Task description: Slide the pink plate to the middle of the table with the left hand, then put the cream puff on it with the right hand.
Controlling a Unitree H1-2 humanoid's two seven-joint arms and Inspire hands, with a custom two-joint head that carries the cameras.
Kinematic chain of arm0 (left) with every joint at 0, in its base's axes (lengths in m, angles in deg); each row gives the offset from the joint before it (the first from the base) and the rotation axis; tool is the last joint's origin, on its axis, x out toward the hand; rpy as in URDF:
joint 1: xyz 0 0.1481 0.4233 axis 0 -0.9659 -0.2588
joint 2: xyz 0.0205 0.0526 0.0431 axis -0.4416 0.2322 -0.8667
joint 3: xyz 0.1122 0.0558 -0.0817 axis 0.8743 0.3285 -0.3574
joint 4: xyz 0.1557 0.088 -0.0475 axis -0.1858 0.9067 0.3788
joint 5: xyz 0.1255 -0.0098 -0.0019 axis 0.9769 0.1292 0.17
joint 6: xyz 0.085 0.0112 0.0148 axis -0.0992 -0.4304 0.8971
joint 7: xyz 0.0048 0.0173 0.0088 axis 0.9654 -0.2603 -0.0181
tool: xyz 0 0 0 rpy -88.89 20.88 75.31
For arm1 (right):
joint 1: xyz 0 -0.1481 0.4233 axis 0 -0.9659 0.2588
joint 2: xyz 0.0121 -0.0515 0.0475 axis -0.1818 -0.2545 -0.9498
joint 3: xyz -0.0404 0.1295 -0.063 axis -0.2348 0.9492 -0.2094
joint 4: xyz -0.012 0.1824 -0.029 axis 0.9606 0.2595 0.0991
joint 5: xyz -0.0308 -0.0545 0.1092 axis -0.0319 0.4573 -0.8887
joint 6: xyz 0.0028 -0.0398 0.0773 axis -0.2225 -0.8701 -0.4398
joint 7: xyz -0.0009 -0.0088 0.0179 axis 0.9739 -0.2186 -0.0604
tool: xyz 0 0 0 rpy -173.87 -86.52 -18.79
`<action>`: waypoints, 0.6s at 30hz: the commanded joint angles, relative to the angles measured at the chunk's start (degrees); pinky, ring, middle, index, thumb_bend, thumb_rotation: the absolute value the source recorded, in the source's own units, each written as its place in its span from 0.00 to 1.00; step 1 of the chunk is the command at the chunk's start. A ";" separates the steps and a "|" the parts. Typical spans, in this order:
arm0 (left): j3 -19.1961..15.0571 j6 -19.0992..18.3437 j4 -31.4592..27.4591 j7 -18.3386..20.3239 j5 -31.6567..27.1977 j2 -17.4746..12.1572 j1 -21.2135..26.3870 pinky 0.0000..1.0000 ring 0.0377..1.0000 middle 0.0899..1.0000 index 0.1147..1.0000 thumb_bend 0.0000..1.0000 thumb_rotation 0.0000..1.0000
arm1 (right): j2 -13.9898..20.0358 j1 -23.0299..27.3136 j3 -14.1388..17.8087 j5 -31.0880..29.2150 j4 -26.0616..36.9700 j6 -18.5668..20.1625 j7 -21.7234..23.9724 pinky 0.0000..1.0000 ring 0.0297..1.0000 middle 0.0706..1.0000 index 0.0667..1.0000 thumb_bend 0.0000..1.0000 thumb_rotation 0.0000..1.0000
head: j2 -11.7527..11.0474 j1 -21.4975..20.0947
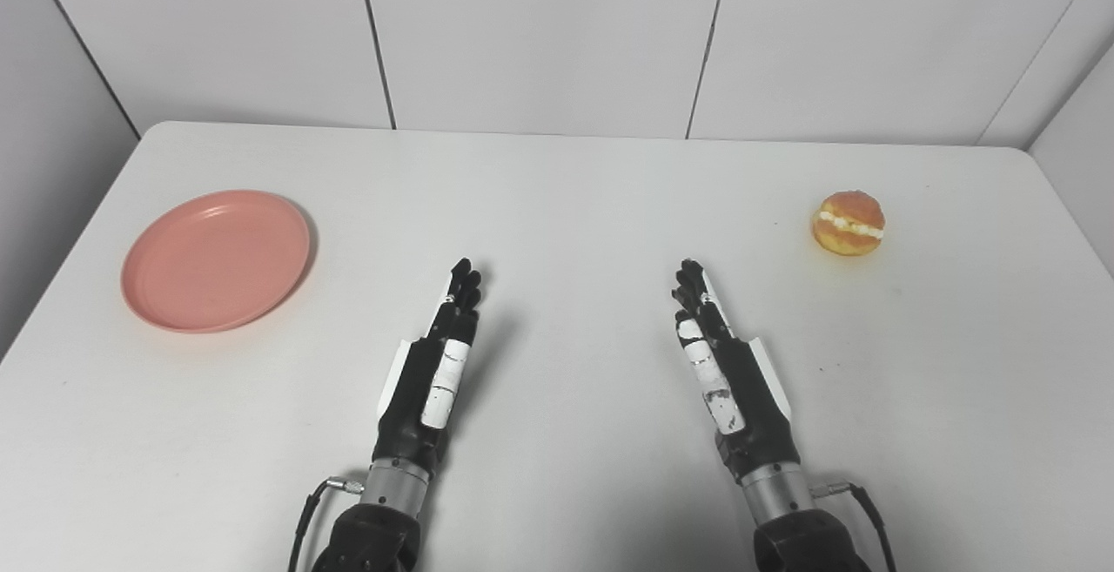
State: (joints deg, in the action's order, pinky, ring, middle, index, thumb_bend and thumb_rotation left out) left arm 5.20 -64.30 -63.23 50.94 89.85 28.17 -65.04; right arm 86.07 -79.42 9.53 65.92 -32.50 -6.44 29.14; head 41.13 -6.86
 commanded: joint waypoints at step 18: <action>0.32 0.19 -0.24 1.31 -0.88 -0.43 0.54 1.00 1.00 1.00 1.00 0.77 1.00 | -0.08 0.94 -0.37 -0.46 1.97 1.28 0.48 1.00 1.00 1.00 1.00 0.61 1.00 | 0.08 -0.16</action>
State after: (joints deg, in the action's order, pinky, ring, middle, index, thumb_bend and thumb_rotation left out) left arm 5.17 -63.97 -62.88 51.22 89.57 27.97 -64.98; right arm 86.08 -79.17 9.24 65.47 -32.43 -5.12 29.26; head 41.13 -7.03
